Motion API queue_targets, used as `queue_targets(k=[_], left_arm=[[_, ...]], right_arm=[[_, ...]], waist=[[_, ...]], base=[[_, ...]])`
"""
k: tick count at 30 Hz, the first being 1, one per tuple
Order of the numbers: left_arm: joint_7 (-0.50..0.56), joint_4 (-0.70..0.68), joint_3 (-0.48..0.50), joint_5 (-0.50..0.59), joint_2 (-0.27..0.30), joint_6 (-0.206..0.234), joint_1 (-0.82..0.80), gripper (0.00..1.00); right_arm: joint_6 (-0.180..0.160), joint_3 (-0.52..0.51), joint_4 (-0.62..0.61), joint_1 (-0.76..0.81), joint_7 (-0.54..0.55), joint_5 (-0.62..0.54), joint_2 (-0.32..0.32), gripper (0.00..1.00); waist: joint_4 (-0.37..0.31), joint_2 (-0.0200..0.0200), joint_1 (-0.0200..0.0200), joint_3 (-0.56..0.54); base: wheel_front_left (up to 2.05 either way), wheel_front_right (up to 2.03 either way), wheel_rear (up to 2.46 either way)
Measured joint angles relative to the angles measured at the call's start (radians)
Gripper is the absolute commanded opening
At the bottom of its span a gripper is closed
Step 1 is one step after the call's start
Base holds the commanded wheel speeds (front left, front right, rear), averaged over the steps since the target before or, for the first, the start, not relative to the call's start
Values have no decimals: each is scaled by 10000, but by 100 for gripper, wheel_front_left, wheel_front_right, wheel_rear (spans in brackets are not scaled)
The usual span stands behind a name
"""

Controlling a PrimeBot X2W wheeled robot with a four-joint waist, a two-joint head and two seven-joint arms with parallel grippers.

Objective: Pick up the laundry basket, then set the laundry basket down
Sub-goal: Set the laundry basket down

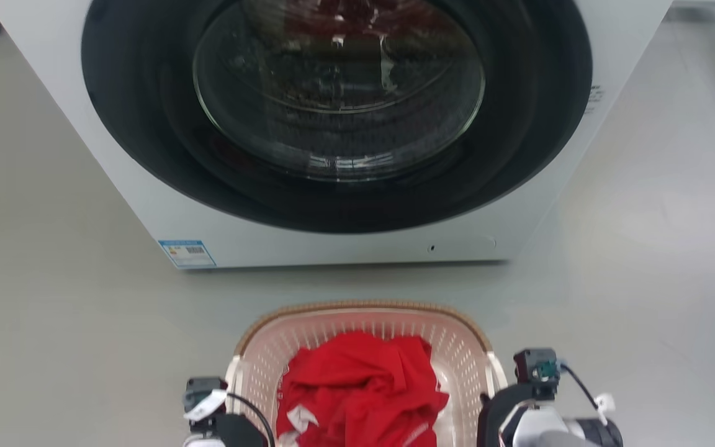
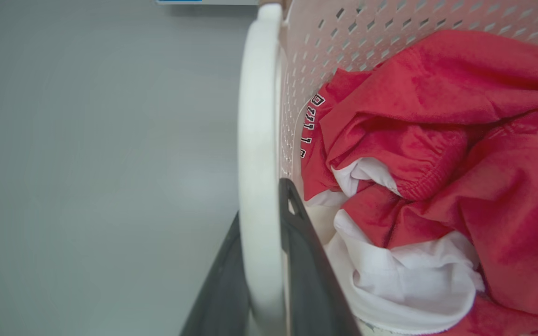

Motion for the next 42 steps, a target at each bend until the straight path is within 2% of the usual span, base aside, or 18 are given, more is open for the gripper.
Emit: queue_targets(k=[32,42], left_arm=[[-533,-79,98,280,-46,86,-3671,0],[-754,-119,81,280,-73,82,-4045,0]], right_arm=[[25,-12,1070,-4010,-796,-811,-44,0],[169,2,1396,-4351,-1110,-934,-50,0]], waist=[[414,0,1,4582],[671,0,1,5739]], base=[[0,0,0],[0,0,0]])
